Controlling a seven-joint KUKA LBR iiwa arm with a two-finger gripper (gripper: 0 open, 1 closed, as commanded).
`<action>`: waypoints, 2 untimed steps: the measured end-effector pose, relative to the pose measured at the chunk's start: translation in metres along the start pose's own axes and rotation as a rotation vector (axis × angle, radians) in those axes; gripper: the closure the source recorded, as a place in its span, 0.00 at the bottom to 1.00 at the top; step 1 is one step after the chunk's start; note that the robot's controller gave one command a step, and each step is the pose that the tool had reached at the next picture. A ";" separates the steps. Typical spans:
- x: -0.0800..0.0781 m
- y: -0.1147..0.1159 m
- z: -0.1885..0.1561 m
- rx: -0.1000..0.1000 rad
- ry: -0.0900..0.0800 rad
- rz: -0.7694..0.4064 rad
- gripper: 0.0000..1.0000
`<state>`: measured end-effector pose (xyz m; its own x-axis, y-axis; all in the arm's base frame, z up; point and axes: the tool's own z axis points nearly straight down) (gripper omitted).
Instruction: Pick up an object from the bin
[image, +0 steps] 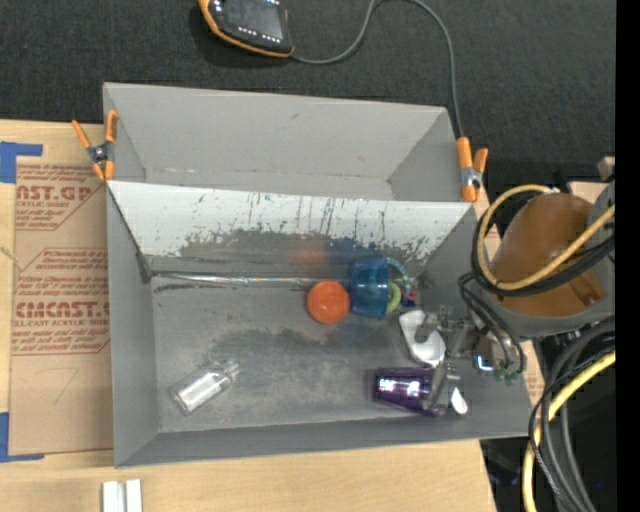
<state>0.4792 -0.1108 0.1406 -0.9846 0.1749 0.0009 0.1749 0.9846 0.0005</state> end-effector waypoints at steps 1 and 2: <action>-0.005 0.004 0.070 -0.004 -0.010 -0.138 0.00; -0.001 0.007 0.071 -0.001 -0.001 0.096 1.00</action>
Offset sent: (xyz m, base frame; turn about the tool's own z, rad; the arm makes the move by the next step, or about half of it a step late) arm 0.0022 0.0058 -0.0706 0.0968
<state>0.4811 -0.1040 0.0693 -0.9634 0.2682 -0.0004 0.2682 0.9634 0.0012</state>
